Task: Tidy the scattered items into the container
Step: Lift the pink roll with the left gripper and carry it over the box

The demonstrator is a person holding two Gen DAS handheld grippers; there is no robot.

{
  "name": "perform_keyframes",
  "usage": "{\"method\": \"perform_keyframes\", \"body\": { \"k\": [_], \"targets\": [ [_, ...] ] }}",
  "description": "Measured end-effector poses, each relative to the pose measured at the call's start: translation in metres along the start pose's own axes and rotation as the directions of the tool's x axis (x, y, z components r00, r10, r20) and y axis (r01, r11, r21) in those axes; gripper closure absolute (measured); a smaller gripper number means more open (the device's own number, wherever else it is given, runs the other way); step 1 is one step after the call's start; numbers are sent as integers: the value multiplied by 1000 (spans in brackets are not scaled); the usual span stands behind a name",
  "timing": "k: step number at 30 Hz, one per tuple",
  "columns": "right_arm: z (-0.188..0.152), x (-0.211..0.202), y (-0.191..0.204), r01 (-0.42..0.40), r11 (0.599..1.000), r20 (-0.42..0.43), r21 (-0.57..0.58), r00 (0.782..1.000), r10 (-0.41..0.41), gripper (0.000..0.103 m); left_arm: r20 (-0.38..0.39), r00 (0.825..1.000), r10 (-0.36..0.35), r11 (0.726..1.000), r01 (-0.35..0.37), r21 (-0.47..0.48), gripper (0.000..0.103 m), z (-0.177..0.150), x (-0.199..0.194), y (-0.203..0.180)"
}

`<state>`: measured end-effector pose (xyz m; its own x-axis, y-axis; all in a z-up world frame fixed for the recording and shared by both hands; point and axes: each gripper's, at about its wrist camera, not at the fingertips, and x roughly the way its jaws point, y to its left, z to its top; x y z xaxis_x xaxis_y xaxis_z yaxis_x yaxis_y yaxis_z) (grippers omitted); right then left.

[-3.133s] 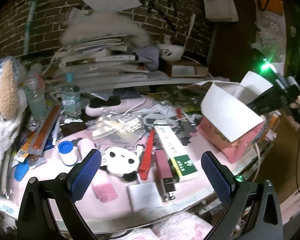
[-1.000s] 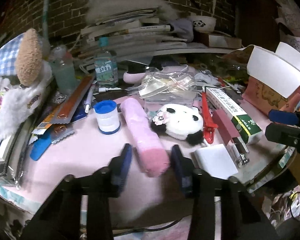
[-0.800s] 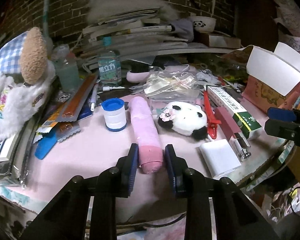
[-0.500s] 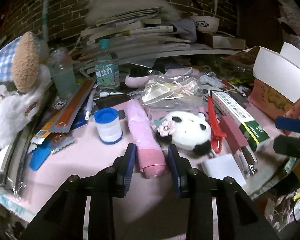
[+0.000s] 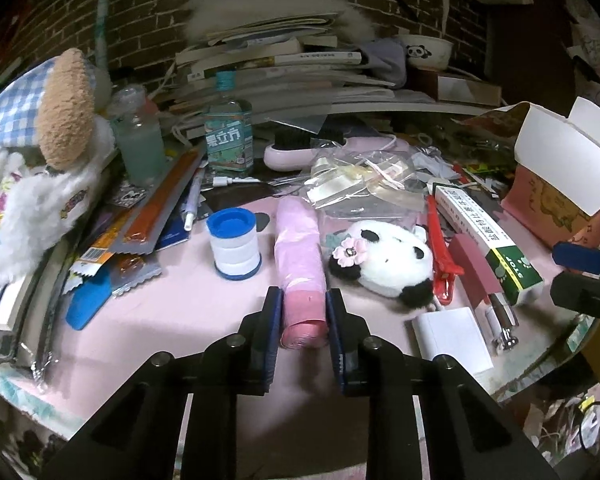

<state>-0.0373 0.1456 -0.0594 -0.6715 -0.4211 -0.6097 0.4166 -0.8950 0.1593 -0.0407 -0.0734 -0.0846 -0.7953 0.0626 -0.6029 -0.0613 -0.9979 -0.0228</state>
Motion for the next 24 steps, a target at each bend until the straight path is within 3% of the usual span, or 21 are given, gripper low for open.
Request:
{"method": "perform_keyframes", "body": {
  "k": [8, 15, 19, 21, 24],
  "targets": [
    [0, -1, 1, -4, 1000, 5, 1, 1000, 4, 31, 54, 998, -8, 999, 11, -38, 86, 0, -25, 14],
    [-2, 2, 2, 21, 1000, 8, -12, 1000, -21, 31, 108, 992, -68, 996, 74, -55, 86, 17, -44, 13],
    [-4, 3, 0, 57, 998, 27, -17, 998, -57, 31, 148, 982, -118, 993, 120, -2, 86, 39, -54, -4],
    [-4, 4, -2, 65, 998, 31, -9, 997, -65, 31, 159, 973, -169, 986, 166, 36, 86, 54, -57, -18],
    [-3, 4, -7, 67, 998, 38, 13, 997, -67, 31, 154, 940, -305, 952, 296, 79, 86, 80, -58, -40]
  ]
}}
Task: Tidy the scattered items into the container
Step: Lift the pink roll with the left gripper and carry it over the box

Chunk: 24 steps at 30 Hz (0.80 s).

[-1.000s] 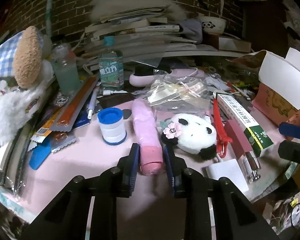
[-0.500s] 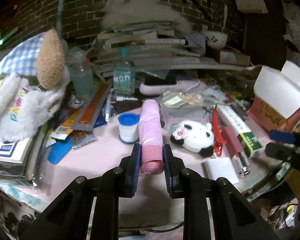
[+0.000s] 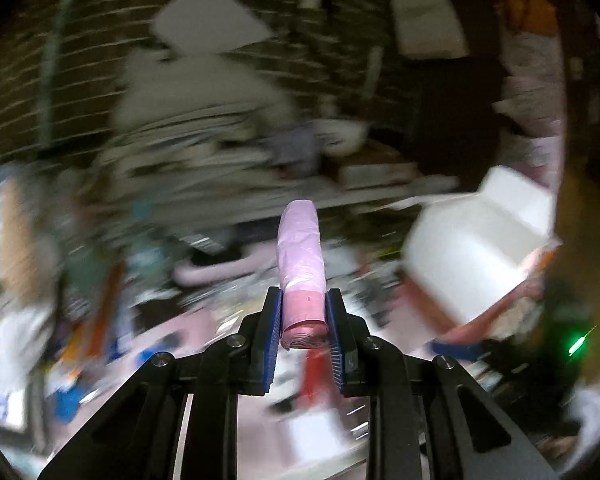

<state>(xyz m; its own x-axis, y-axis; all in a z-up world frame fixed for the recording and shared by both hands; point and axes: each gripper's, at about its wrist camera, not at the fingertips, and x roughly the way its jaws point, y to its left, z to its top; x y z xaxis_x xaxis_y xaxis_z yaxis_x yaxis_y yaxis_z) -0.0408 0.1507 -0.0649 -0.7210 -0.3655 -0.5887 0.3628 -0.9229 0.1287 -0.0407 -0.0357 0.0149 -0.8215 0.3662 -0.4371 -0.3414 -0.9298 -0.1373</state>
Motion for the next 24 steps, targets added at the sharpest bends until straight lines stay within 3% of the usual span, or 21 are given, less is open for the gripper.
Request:
{"method": "perform_keyframes", "body": {
  "k": [6, 7, 10, 16, 19, 24],
  "targets": [
    [-1, -6, -6, -1, 1000, 19, 27, 1000, 0, 31, -63, 982, -176, 976, 183, 119, 86, 51, 35, -57],
    [-1, -6, -7, 0, 1000, 21, 29, 1000, -1, 31, -108, 966, -233, 959, 247, 141, 86, 60, 45, -71],
    [-2, -7, -10, 1, 999, 21, 39, 1000, -2, 31, -185, 935, -301, 924, 334, 185, 86, 76, 61, -103],
    [-3, -7, -14, -8, 999, 20, 49, 1000, 7, 31, -348, 887, -304, 864, 411, 291, 86, 90, 94, -161],
    [-2, -8, -17, -11, 998, 30, 67, 1000, 9, 31, -408, 866, -289, 849, 429, 309, 86, 91, 109, -173],
    [-1, -10, -20, -4, 997, 28, 82, 1000, 2, 31, -504, 839, -204, 834, 419, 358, 86, 82, 132, -193]
  ]
}}
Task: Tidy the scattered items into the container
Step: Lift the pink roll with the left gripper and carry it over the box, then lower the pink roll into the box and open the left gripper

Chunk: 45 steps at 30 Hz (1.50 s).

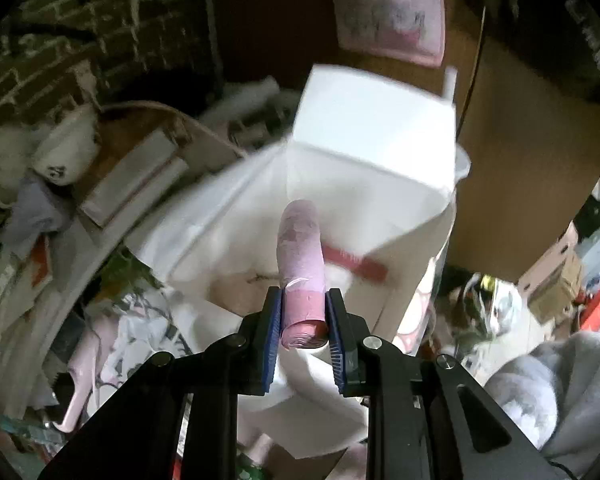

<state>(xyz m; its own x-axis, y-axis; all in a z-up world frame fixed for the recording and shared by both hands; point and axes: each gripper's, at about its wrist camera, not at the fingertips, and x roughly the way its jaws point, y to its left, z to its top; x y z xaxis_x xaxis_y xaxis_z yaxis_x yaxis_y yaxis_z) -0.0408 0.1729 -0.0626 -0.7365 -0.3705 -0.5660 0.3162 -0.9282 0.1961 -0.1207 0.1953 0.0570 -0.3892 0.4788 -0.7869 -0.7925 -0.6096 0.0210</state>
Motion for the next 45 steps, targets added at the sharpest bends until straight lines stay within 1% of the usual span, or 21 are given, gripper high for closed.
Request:
{"method": "perform_keyframes", "body": {
  "k": [6, 12, 13, 15, 16, 17, 21, 23, 24, 26, 27, 28, 31, 33, 35, 36, 37, 38, 40, 41, 45],
  "targets": [
    [1, -2, -5, -10, 1000, -3, 21, 1000, 10, 31, -56, 998, 14, 1000, -14, 13, 86, 5, 16, -4],
    [7, -8, -7, -21, 999, 14, 37, 1000, 20, 31, -27, 999, 23, 1000, -23, 9, 85, 9, 8, 0],
    [9, -10, -7, -27, 999, 18, 39, 999, 26, 31, -16, 1000, 26, 1000, -26, 5, 82, 10, 5, 2],
    [11, -12, -4, -25, 999, 27, 35, 999, 25, 31, 3, 999, 39, 999, -39, 0, 58, 12, -1, 4],
    [12, -13, -3, -22, 999, 31, 30, 999, 21, 31, 25, 998, 54, 999, -54, -2, 35, 12, -7, 5],
    [13, -14, -2, -20, 999, 32, 26, 999, 19, 31, 60, 995, 75, 997, -75, -6, 22, 11, -15, 6],
    [17, -15, 1, -24, 999, 22, 27, 999, 23, 31, 180, 980, 79, 996, -73, -41, 16, 4, -49, 14],
    [19, -14, 4, -11, 1000, 6, 17, 1000, 10, 31, 252, 961, 116, 991, -97, -89, 5, -7, -73, 20],
    [20, -14, 6, -5, 1000, -2, 10, 1000, 5, 31, 267, 955, 131, 989, -107, -103, 5, -11, -79, 22],
    [22, -14, 8, 11, 1000, -13, 7, 1000, -11, 31, 315, 929, 193, 977, -153, -145, 3, -28, -99, 25],
    [23, -15, 9, 16, 1000, -18, 6, 1000, -16, 31, 325, 916, 234, 967, -187, -171, 3, -35, -105, 28],
    [25, -15, 10, 25, 1000, -26, 4, 999, -25, 31, 332, 896, 295, 949, -236, -209, 2, -45, -113, 29],
    [28, -14, 14, 50, 999, -43, -10, 998, -51, 26, 310, 826, 470, 866, -364, -344, 2, -79, -130, 36],
    [28, -15, 17, 69, 997, -38, -22, 997, -70, 25, 291, 794, 534, 818, -397, -416, 2, -101, -138, 40],
    [29, -15, 22, 87, 995, -29, -40, 996, -88, 25, 269, 752, 601, 759, -433, -486, 2, -125, -146, 43],
    [29, -16, 24, 91, 995, -23, -44, 995, -92, 25, 255, 738, 625, 736, -448, -508, 2, -135, -148, 45],
    [29, -16, 25, 91, 995, -20, -46, 996, -92, 25, 233, 713, 661, 698, -471, -539, 2, -147, -150, 47],
    [30, -17, 27, 93, 994, -18, -49, 995, -94, 25, 216, 699, 682, 674, -485, -557, 2, -157, -152, 48],
    [32, -19, 30, 105, 993, -8, -54, 994, -105, 25, 175, 680, 713, 628, -506, -592, 2, -177, -153, 51],
    [33, -20, 31, 116, 992, -2, -57, 993, -117, 25, 151, 676, 722, 607, -512, -607, 2, -186, -152, 54],
    [35, -18, 36, 139, 988, 0, -70, 990, -139, 21, 95, 678, 729, 565, -516, -644, 2, -213, -146, 62]
  ]
}}
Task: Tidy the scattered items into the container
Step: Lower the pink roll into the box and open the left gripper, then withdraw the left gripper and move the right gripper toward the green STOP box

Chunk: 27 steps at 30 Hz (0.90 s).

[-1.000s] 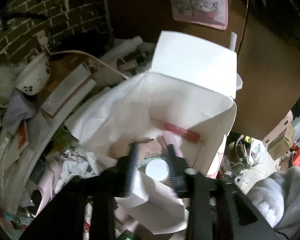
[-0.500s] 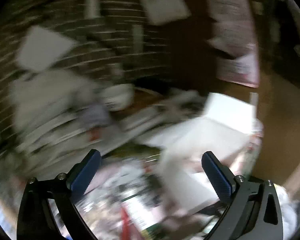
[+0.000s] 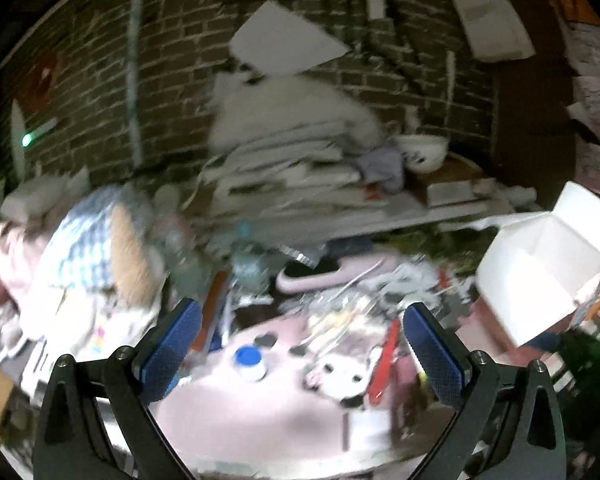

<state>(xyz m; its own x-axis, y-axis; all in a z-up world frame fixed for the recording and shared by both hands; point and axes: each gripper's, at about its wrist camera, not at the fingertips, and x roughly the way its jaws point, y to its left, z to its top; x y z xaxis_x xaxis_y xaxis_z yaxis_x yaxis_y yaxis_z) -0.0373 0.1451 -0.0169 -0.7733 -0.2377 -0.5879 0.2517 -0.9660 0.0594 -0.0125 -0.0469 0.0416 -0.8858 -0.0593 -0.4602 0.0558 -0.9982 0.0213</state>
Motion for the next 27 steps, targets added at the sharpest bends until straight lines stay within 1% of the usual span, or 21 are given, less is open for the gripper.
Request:
{"method": "perform_keyframes", "body": {
  "k": [2, 5, 10, 16, 21, 24, 27],
  "targets": [
    [0, 2, 3, 10, 1000, -3, -4, 1000, -10, 20, -17, 1000, -10, 1000, 10, -14, 2, -9, 1, 7],
    [0, 5, 7, 23, 1000, -13, -16, 1000, -23, 20, -38, 998, -46, 999, 45, -24, 2, -20, 5, 12],
    [-1, 8, 12, 47, 998, -18, -33, 999, -48, 20, -66, 997, -40, 999, 39, -11, 2, -35, 10, 11],
    [-3, 12, 9, 74, 997, -29, -33, 997, -75, 20, -121, 992, -36, 999, 34, -21, 2, -52, 25, 15],
    [-12, 18, 7, 63, 997, -52, -39, 997, -65, 20, -167, 986, -23, 1000, 23, -1, 2, -66, 35, 14],
    [-19, 18, 7, 79, 996, -32, -44, 996, -80, 20, -179, 984, -22, 1000, 23, 2, 2, -72, 37, 14],
    [-25, 19, 5, 54, 998, -21, -33, 998, -54, 20, -187, 981, -44, 999, 43, -9, 2, -74, 40, 15]
  ]
}}
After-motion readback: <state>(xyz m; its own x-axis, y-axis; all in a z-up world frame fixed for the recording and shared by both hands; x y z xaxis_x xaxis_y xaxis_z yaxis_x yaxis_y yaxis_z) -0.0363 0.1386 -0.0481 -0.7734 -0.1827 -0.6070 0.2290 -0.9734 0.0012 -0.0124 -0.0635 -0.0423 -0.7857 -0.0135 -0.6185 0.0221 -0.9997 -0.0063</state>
